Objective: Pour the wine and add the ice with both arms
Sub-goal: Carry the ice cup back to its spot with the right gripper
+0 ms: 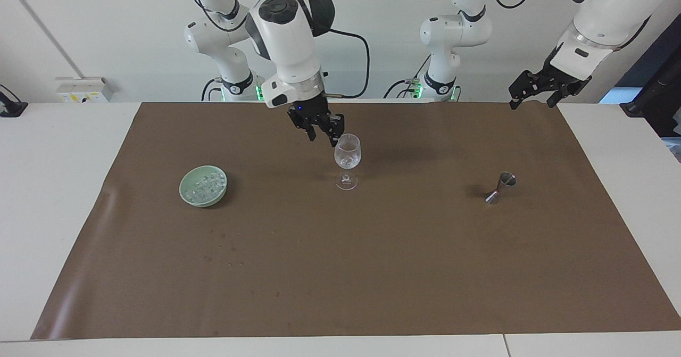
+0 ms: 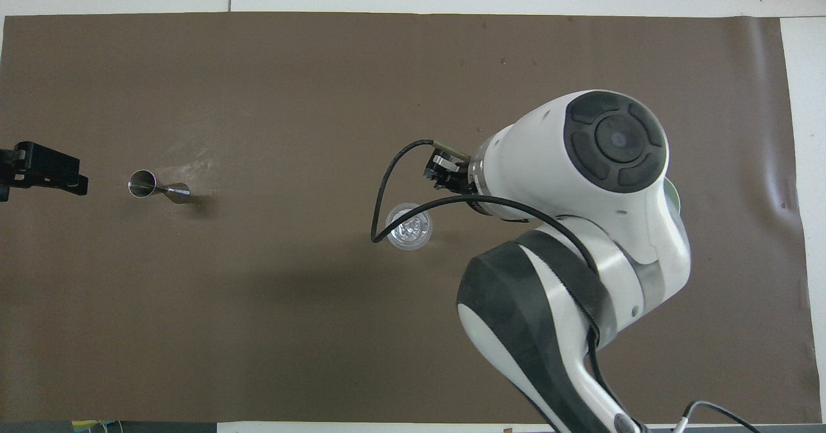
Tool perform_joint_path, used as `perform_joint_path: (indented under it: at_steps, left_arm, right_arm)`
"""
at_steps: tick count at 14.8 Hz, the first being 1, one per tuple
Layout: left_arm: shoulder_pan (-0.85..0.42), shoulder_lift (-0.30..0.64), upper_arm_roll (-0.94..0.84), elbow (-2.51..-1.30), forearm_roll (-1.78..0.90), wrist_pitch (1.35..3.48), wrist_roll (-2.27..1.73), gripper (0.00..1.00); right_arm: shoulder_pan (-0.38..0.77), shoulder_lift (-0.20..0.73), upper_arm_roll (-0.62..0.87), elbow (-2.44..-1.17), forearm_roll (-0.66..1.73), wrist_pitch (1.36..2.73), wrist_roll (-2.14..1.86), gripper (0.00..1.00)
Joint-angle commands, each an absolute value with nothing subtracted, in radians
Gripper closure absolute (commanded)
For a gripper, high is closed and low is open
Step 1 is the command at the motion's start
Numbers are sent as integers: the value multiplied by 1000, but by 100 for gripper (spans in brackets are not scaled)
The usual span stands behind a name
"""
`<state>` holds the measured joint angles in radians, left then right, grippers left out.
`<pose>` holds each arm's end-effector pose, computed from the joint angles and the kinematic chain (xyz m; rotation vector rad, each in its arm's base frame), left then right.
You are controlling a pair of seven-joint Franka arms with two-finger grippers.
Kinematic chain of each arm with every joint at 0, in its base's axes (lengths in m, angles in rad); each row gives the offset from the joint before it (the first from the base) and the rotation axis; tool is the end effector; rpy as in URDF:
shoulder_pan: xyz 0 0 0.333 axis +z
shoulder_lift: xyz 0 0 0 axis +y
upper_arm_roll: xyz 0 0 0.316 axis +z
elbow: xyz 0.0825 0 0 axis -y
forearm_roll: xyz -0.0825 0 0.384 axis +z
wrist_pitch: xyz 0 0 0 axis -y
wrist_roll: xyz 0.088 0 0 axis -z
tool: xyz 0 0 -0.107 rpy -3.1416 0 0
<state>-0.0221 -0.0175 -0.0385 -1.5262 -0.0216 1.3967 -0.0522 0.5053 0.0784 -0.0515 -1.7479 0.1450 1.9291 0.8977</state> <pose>0.5294 -0.0349 0.6404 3.1221 -0.0170 -0.1766 0.5327 0.2720 0.5277 -2.8847 0.7173 0.0056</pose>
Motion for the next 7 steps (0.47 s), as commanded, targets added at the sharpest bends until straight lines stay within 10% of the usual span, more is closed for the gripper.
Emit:
perform_joint_path:
  at_steps: [1,7]
  left_arm:
    - [-28,-28,-28,-1543,-29,1411,-52,0]
    - [-31,-28,-28,-1543,-28,1413,-51,0]
  right_arm:
    - [395,35,-43,-1750,117,1841,775,0]
    - [137,-44,-41,-1761,64,1700,508,0]
